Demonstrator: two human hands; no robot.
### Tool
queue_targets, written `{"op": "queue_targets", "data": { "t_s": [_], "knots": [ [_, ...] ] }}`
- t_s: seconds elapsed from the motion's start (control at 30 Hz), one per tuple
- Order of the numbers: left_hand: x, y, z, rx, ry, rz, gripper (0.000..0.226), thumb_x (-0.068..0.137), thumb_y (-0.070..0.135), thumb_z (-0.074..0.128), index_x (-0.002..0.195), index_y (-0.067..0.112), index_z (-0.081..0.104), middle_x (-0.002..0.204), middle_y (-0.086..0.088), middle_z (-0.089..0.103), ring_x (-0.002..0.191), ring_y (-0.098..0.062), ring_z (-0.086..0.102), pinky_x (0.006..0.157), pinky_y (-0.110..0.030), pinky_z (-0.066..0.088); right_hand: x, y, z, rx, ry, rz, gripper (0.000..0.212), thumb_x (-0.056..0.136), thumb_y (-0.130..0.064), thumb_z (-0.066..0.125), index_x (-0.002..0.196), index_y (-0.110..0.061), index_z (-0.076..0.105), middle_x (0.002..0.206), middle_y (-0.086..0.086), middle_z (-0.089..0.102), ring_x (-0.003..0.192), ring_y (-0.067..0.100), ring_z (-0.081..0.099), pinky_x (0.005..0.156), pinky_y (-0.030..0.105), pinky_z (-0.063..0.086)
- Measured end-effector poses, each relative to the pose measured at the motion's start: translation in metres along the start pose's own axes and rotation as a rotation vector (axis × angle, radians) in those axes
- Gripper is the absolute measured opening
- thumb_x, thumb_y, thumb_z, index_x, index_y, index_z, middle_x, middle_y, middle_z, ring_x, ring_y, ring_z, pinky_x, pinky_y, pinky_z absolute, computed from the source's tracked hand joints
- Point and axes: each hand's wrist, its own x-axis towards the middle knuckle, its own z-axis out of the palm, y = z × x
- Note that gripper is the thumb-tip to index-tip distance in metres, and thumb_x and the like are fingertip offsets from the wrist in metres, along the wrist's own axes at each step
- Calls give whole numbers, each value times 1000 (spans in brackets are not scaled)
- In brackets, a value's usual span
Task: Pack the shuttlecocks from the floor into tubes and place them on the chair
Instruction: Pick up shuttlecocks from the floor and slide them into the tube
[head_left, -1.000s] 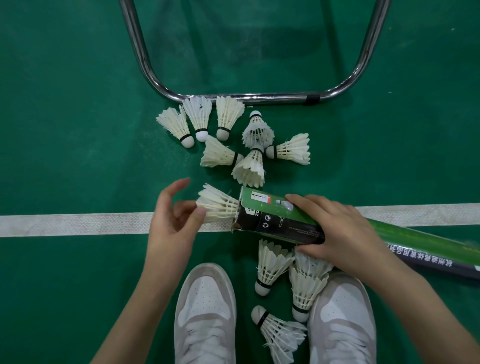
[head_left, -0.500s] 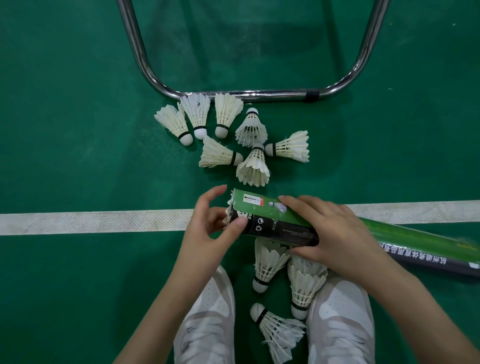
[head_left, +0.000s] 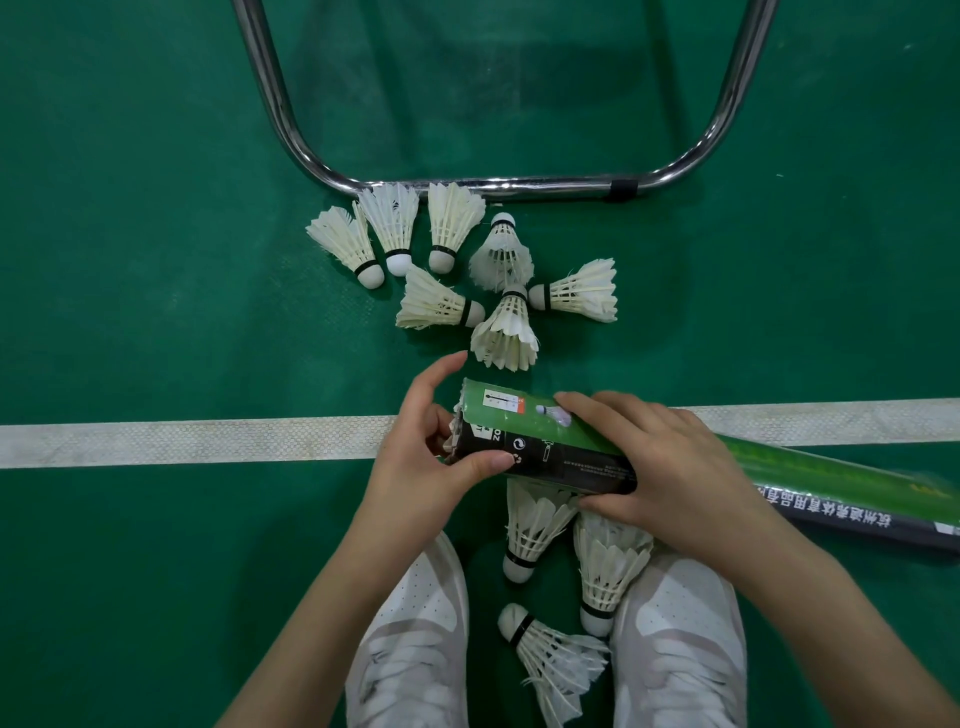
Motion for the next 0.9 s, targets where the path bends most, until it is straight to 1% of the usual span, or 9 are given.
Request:
{"op": "queue_targets", "data": {
  "t_s": [0.13,0.23,0.43,0.5,0.57,0.6,0.73,0.8,0.9],
  "knots": [
    [-1,2,-2,-3,-30,-12,81,72,7,79,126,52,38,88,-25,60,88,-33,61,86,-38,51,0,0,1,1,9,-10,89,61,-45,78,138,-34,33,124,-2,55,105,21,55,87,37,41],
    [-1,2,-3,-6,-54,-7,81,75,6,77,127,53,37,91,-22,63,86,-25,64,85,-33,53,0,0,2,-3,16,-18,90,61,-45,78,138,-34,33,124,-2,55,105,22,56,87,37,41],
    [-2,0,-3,-53,-117,-10,77,80,-1,69,124,54,37,94,5,71,91,-6,67,86,-23,53,1,0,3,-4,34,-33,90,60,-44,79,137,-32,35,123,0,56,103,23,57,85,39,43],
    [-2,1,-3,-58,-147,-6,78,83,-3,65,125,55,35,103,14,67,96,0,64,88,-17,50,1,-1,4,-12,47,-39,91,58,-44,80,136,-32,35,121,0,57,101,24,58,84,39,44],
    [-2,2,-2,-61,-180,4,78,85,-2,63,127,56,30,117,22,57,104,5,60,92,-16,47,2,-1,5,-27,58,-47,91,57,-44,80,136,-32,35,120,0,57,100,23,59,83,38,44],
    [-3,3,-1,-65,-190,8,79,86,-1,62,128,57,28,119,28,54,107,7,58,94,-15,46,2,-1,5,-32,63,-50,91,58,-44,80,136,-32,35,119,-1,57,99,23,59,83,38,44],
    [-7,5,0,-85,-182,18,78,88,4,62,135,53,24,108,45,54,107,14,55,90,-8,44,3,-1,5,-38,71,-60,90,58,-45,79,136,-31,36,119,-1,58,99,22,59,82,37,45],
    [-8,7,2,-56,-172,14,80,84,11,68,137,53,25,108,46,53,106,15,55,88,-7,43,3,-1,6,-51,80,-62,91,57,-44,80,135,-31,37,118,-1,58,97,22,60,80,37,45],
    [-7,6,5,-5,-132,17,92,71,23,79,137,57,25,118,30,55,108,8,57,92,-13,46,3,-2,6,-67,102,-63,92,54,-43,81,134,-30,38,115,0,60,93,22,62,77,36,47]
  ]
}}
